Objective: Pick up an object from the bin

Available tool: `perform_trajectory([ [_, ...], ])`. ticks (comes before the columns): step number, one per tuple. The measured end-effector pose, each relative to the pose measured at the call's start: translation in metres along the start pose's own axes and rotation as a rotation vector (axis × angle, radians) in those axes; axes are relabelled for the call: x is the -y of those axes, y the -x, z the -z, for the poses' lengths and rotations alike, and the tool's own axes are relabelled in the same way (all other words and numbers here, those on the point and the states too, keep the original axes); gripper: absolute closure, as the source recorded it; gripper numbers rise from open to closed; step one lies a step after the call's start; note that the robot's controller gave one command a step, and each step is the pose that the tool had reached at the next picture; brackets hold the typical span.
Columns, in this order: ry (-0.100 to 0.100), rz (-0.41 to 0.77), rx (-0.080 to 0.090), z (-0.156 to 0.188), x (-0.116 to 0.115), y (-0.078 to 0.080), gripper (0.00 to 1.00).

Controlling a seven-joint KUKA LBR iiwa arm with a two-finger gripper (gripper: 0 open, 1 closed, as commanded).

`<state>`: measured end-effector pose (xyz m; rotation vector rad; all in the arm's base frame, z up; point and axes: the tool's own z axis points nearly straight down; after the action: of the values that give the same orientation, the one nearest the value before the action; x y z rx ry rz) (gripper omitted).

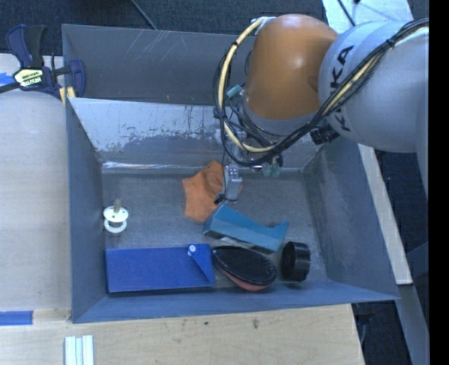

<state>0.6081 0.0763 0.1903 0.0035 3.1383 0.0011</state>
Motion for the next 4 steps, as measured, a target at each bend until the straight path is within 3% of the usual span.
perform_trajectory([
  [1, 0.0, 0.0, 0.0, 0.0, 0.0, 0.0, 0.0],
  [2, 0.0, -0.102, 0.003, -0.04, 0.004, -0.003, 0.0],
  [3, 0.0, -0.258, 0.001, -0.098, 0.02, -0.002, 1.0],
  [4, 0.0, -0.258, 0.001, -0.098, 0.02, -0.002, 1.0],
])
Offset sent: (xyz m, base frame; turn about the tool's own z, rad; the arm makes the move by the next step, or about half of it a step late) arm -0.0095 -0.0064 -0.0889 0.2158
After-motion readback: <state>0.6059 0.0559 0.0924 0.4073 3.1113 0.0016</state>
